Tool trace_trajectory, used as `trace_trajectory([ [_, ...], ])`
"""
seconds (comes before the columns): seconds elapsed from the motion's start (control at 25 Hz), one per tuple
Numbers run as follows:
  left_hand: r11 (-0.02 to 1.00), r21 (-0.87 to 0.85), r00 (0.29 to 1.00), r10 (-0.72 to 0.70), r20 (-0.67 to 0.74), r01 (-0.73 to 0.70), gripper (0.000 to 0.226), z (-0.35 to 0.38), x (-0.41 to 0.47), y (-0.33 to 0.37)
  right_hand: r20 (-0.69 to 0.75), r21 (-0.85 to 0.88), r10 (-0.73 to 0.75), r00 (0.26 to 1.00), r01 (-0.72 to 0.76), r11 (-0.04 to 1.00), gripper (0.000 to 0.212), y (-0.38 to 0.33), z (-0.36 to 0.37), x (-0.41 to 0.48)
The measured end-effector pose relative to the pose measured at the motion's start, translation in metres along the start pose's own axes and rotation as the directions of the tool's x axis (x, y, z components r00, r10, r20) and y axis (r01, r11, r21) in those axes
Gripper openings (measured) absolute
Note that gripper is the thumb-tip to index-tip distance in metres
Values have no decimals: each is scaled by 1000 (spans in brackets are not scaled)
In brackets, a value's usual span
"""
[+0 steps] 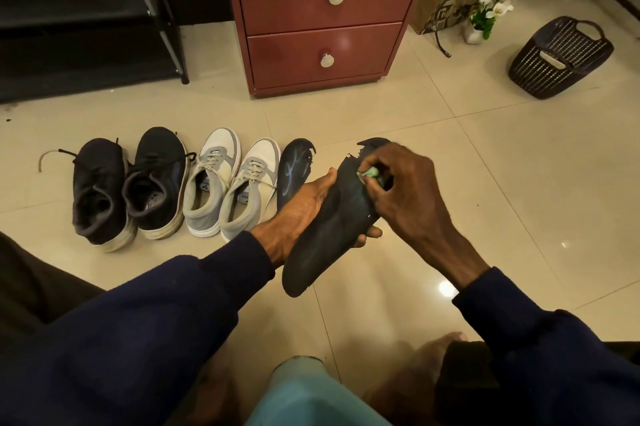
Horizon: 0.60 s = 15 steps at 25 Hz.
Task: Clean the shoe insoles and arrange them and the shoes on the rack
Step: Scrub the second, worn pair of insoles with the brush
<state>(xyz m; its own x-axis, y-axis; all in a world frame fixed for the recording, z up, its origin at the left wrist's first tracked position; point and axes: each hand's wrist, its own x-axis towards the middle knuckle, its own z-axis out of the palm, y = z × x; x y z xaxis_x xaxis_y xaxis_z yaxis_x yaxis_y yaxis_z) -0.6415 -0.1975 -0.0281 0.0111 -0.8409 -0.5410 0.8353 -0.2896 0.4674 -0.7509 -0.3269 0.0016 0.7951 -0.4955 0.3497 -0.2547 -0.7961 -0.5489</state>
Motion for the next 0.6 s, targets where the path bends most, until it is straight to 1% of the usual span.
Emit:
trace_trajectory([
  [0.04, 999, -12, 999, 30, -39, -30, 59, 0, -1, 1, 49, 31, -18, 999, 16, 999, 21, -7, 3, -6],
  [0.08, 997, -22, 993, 77, -89, -79, 54, -3, -1, 2, 133, 85, -52, 990, 41, 996, 19, -19, 8, -13],
  [0.16, 988, 7, 970, 153, -191, -155, 49, -13, 0, 3, 311, 187, -126, 942, 70, 980, 16, -41, 14, -26],
  [0.2, 986, 23, 962, 164, -218, -163, 50, -17, 2, 3, 359, 212, -149, 921, 75, 974, 15, -43, 14, -27],
  [0.24, 986, 34, 961, 166, -221, -163, 52, -19, 3, 2, 357, 216, -143, 923, 67, 974, 15, -40, 13, -23],
  [0.36, 986, -16, 976, 163, -147, -168, 54, -12, 3, 3, 170, 137, -21, 985, -2, 991, 15, -22, 8, -13],
  [0.4, 985, -28, 976, 166, -139, -171, 54, -13, 3, 3, 149, 136, -9, 989, -11, 991, 16, -25, 8, -16],
  [0.44, 984, -30, 975, 167, -148, -173, 56, -14, 3, 4, 172, 163, -33, 985, 4, 987, 16, -32, 12, -20],
  [0.52, 984, -31, 969, 168, -182, -176, 57, -22, 5, 4, 288, 246, -97, 953, 24, 969, 15, -50, 15, -29],
  [0.56, 983, -28, 966, 175, -192, -183, 58, -25, 6, 3, 321, 275, -101, 942, 10, 962, 14, -51, 14, -28],
  [0.6, 982, -16, 962, 183, -201, -190, 58, -25, 6, 3, 309, 277, -72, 948, -17, 961, 13, -45, 14, -24],
])
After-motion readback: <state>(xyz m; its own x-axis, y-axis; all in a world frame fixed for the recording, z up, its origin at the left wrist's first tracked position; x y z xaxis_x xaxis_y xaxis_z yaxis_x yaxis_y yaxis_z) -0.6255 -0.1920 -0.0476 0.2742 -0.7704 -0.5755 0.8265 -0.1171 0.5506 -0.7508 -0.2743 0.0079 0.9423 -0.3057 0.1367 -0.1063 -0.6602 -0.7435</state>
